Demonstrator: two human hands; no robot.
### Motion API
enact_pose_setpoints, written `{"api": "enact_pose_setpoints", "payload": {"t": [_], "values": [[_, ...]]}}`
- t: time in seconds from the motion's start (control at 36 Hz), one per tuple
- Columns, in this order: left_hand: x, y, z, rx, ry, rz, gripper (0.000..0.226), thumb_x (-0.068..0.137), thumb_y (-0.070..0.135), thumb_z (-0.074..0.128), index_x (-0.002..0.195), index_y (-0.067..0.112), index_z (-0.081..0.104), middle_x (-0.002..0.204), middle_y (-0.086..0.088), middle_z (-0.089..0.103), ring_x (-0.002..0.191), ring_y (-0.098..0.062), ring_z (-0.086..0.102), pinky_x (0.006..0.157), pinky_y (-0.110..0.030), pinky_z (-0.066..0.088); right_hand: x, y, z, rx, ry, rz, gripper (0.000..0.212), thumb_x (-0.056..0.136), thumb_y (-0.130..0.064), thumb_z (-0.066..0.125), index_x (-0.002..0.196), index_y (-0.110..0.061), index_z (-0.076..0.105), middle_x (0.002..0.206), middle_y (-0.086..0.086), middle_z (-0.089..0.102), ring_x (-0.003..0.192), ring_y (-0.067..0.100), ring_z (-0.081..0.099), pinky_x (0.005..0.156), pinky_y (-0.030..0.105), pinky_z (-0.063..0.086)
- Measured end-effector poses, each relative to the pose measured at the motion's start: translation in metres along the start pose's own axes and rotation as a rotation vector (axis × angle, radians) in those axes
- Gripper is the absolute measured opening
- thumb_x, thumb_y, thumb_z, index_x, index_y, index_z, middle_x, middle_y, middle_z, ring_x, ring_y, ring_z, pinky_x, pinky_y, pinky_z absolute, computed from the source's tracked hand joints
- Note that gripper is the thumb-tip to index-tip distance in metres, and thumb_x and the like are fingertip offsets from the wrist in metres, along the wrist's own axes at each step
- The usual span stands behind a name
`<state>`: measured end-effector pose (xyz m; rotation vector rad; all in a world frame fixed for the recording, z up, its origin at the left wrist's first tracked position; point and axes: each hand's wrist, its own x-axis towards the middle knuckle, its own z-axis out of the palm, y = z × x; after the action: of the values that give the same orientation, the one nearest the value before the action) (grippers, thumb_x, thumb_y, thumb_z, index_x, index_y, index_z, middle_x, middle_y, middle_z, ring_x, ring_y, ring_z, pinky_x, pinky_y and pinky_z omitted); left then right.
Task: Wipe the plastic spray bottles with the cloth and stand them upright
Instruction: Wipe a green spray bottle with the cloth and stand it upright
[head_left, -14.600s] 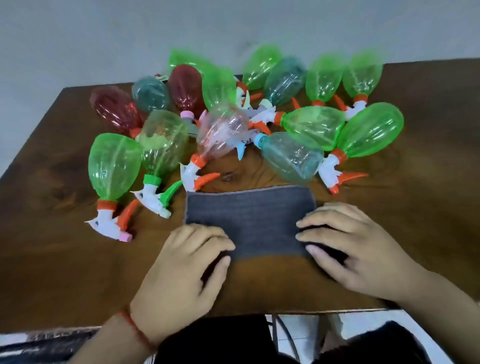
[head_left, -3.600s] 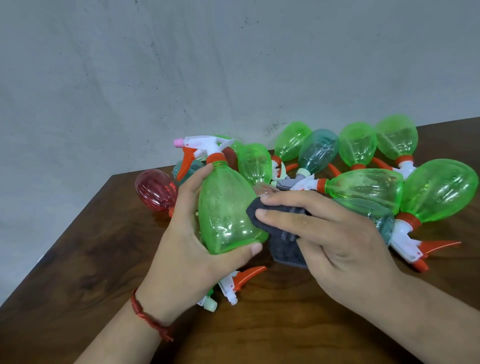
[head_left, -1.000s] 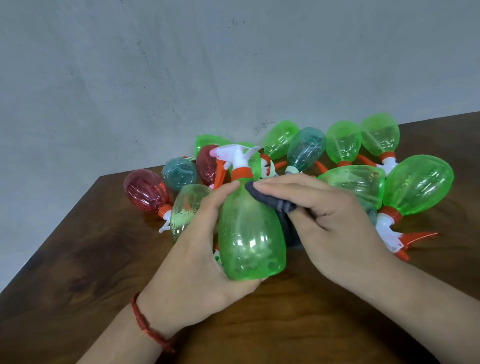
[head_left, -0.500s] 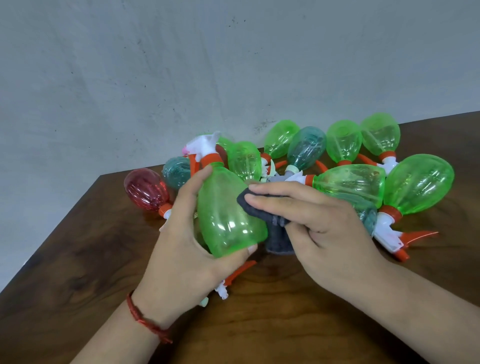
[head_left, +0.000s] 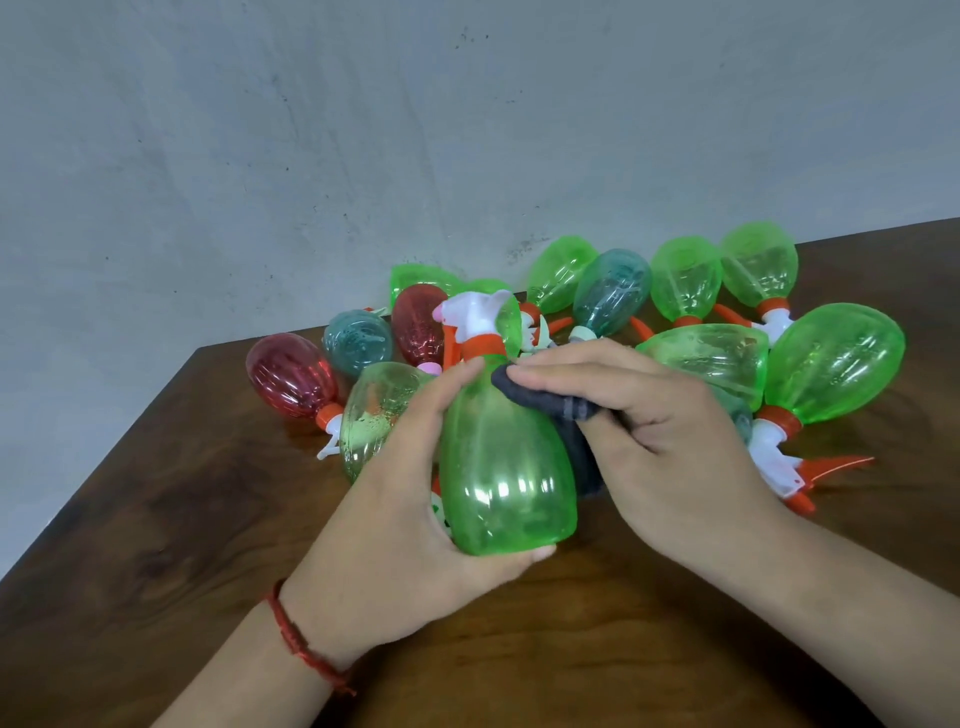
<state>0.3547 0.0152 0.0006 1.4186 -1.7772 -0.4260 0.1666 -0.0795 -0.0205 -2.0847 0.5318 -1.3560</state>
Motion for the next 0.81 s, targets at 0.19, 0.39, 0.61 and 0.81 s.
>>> {"api": "enact_pose_setpoints", "payload": {"t": [0.19, 0.39, 0.61, 0.81], "values": [[-0.002, -0.027, -0.007, -0.08, 0.235, -0.03, 0.112, 0.068, 0.036, 0.103, 0.159, 0.038, 0.037, 0.154, 0.007, 0.055, 0.141, -0.023, 0.058, 0.114, -0.049, 0.051, -0.008, -0.006, 0.003, -0.082, -0.111, -0.13, 0.063, 0.083, 0.023, 0.045, 0.122, -0.012, 0.08, 0.136, -0.002, 0.069, 0.138, 0.01, 0.058, 0.116, 0.027, 0.045], [-0.002, -0.032, -0.005, -0.096, 0.303, -0.059, 0.109, 0.069, 0.043, 0.101, 0.158, 0.039, 0.038, 0.154, 0.008, 0.054, 0.14, -0.022, 0.058, 0.112, -0.048, 0.052, -0.009, -0.009, 0.005, -0.151, -0.121, -0.178, 0.06, 0.087, 0.02, 0.046, 0.126, -0.013, 0.078, 0.138, -0.002, 0.068, 0.141, 0.009, 0.055, 0.116, 0.026, 0.045], [-0.01, -0.016, -0.009, 0.046, -0.086, 0.12, 0.123, 0.061, 0.04, 0.106, 0.162, 0.02, 0.038, 0.149, 0.005, 0.058, 0.14, -0.019, 0.057, 0.119, -0.043, 0.045, -0.002, -0.003, 0.002, -0.125, -0.019, -0.064, 0.067, 0.083, 0.019, 0.042, 0.128, -0.017, 0.076, 0.135, -0.01, 0.069, 0.13, 0.006, 0.062, 0.108, 0.016, 0.045], [-0.024, -0.019, -0.004, -0.078, -0.08, 0.133, 0.109, 0.067, 0.015, 0.099, 0.157, 0.014, 0.037, 0.153, 0.005, 0.053, 0.147, -0.023, 0.051, 0.115, -0.029, 0.047, 0.005, 0.001, -0.004, 0.096, 0.021, 0.09, 0.063, 0.095, 0.024, 0.051, 0.119, -0.028, 0.079, 0.125, -0.015, 0.074, 0.128, 0.012, 0.065, 0.111, 0.027, 0.048]]}}
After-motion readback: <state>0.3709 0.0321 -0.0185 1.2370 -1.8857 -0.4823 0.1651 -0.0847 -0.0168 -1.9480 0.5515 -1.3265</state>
